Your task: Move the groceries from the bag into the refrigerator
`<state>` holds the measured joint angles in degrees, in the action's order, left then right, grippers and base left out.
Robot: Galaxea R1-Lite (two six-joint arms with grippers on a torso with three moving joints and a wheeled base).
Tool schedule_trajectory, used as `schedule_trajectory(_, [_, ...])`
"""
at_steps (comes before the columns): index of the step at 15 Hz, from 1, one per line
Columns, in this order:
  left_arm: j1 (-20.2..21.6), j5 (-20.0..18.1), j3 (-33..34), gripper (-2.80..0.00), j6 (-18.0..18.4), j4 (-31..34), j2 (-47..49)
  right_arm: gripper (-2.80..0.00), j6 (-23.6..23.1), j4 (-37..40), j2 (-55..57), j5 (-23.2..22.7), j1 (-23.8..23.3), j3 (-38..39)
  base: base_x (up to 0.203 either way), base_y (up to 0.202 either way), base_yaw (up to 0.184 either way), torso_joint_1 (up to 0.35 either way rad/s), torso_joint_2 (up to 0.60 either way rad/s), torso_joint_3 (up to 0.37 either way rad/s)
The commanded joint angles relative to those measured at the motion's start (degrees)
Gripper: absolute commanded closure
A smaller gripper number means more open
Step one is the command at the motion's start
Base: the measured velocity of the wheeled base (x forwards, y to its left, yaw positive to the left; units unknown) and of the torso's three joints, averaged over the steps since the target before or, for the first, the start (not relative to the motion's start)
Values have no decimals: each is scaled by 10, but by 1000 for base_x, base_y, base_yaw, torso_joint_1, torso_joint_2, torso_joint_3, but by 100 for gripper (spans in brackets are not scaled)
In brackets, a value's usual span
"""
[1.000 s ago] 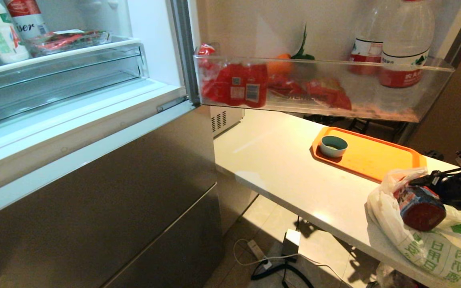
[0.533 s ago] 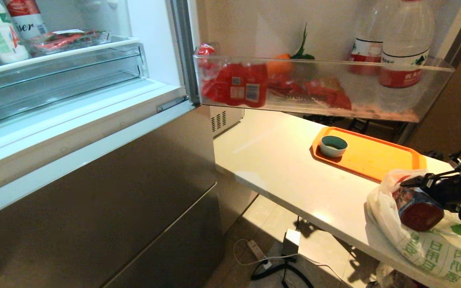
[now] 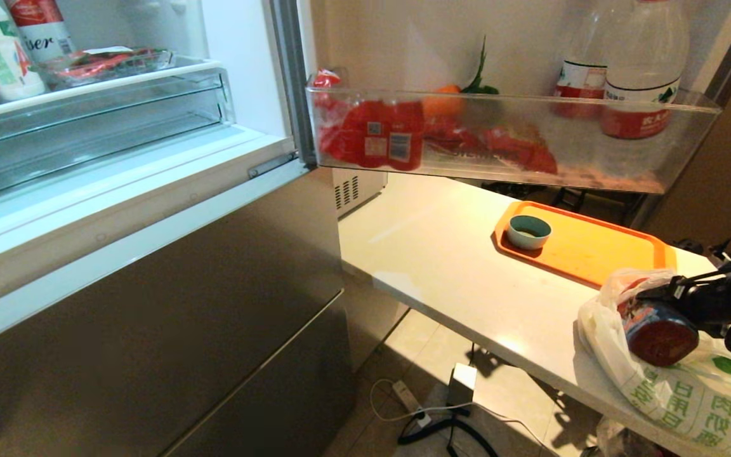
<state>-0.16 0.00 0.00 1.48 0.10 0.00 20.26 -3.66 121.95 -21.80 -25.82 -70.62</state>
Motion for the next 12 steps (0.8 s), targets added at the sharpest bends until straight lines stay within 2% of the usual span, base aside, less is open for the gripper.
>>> schedule_trajectory(1, [0, 0, 0, 0, 0, 1, 0, 0, 1, -2, -19, -2, 0, 7, 0, 0, 0, 0, 0, 0])
schedule_trajectory(12, [0, 0, 0, 0, 0, 1, 0, 0, 3, 70, -232, 5, 0, 120, 0, 0, 0, 0, 0, 0])
